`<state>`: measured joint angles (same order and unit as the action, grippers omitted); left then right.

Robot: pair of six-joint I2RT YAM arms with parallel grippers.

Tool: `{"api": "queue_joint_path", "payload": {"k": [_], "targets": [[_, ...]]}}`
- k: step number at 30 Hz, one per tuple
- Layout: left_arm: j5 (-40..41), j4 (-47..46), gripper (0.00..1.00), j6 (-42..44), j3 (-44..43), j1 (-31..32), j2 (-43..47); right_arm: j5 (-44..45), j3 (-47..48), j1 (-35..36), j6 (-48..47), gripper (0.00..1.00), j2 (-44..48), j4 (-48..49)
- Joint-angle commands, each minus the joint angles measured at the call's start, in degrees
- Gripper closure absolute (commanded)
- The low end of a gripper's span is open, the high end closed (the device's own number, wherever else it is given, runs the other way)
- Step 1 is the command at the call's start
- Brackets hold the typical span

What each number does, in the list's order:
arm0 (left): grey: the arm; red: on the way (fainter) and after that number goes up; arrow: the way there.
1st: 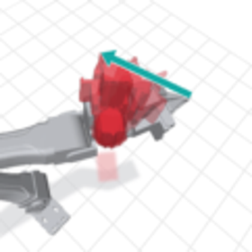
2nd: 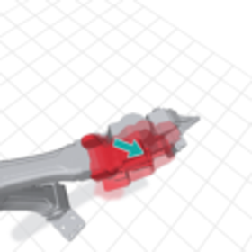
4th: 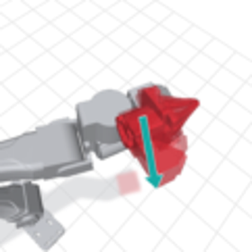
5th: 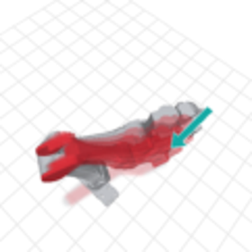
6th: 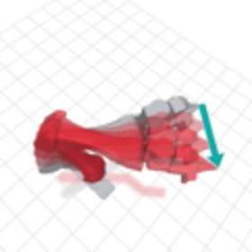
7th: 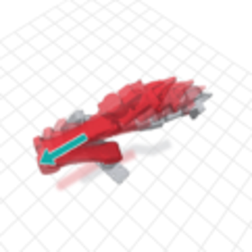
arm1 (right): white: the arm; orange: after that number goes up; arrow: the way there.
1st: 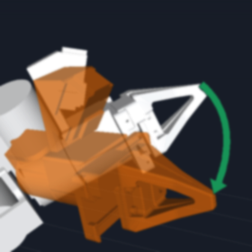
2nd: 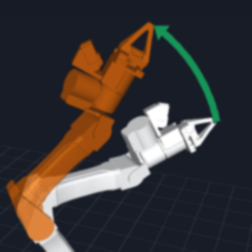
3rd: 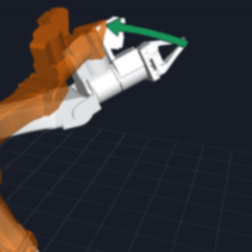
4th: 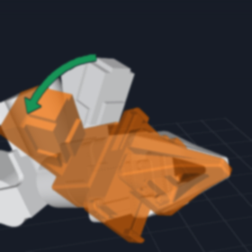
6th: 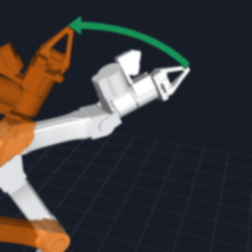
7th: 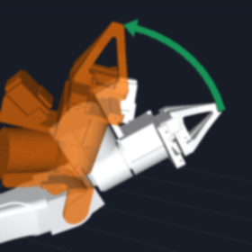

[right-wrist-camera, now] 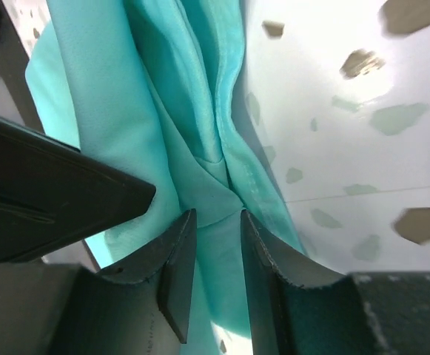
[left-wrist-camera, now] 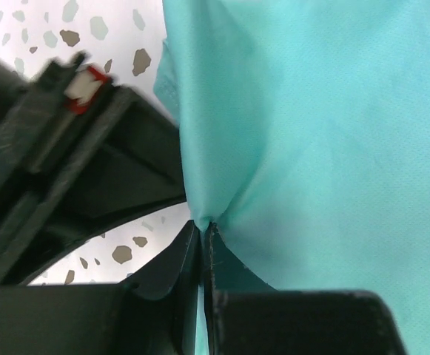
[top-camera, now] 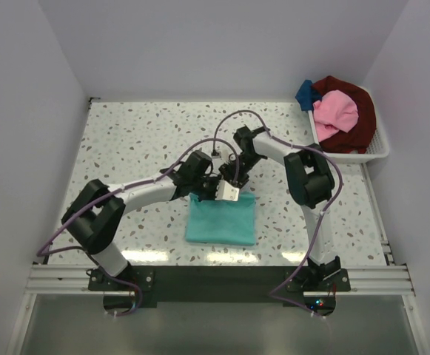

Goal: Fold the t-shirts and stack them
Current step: Fold the tshirt

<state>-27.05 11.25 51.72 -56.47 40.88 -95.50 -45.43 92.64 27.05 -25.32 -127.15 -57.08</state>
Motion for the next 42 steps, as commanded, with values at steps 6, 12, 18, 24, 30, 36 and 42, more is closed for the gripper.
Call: {"api": "queue_joint_path", "payload": {"k": [6, 12, 18, 24, 30, 36, 42], "targets": [[0.85, -3.77, 1.0, 5.75, 4.34, 2.62, 5.33, 4.64, 13.08, -0.15, -7.27, 0.65, -1.34, -10.32], [2.0, -4.74, 1.0, 6.37, 4.79, 3.06, 5.68, 3.07, 16.95, 0.37, -15.0, 0.75, -7.31, -18.85], [3.14, -6.23, 1.0, 7.42, 4.7, 3.24, 5.77, 0.96, 19.07, 0.99, -19.06, 0.8, -12.76, -23.95], [5.95, -10.45, 1.0, 9.18, 5.84, 3.33, 6.21, 1.57, 19.16, 0.9, -19.68, 0.81, -15.23, -22.81], [7.71, -15.81, 1.0, 11.2, 6.72, 3.33, 5.77, 1.84, 19.33, 0.64, -20.56, 0.81, -16.02, -23.08], [9.37, -20.82, 1.0, 12.26, 9.52, 3.24, 4.28, 2.1, 19.95, 0.11, -20.38, 0.8, -15.76, -23.08], [10.79, -23.11, 0.71, 10.94, 10.32, 3.24, 5.76, 5.87, 22.23, -0.68, -18.1, 0.72, -13.83, -21.85]]}}
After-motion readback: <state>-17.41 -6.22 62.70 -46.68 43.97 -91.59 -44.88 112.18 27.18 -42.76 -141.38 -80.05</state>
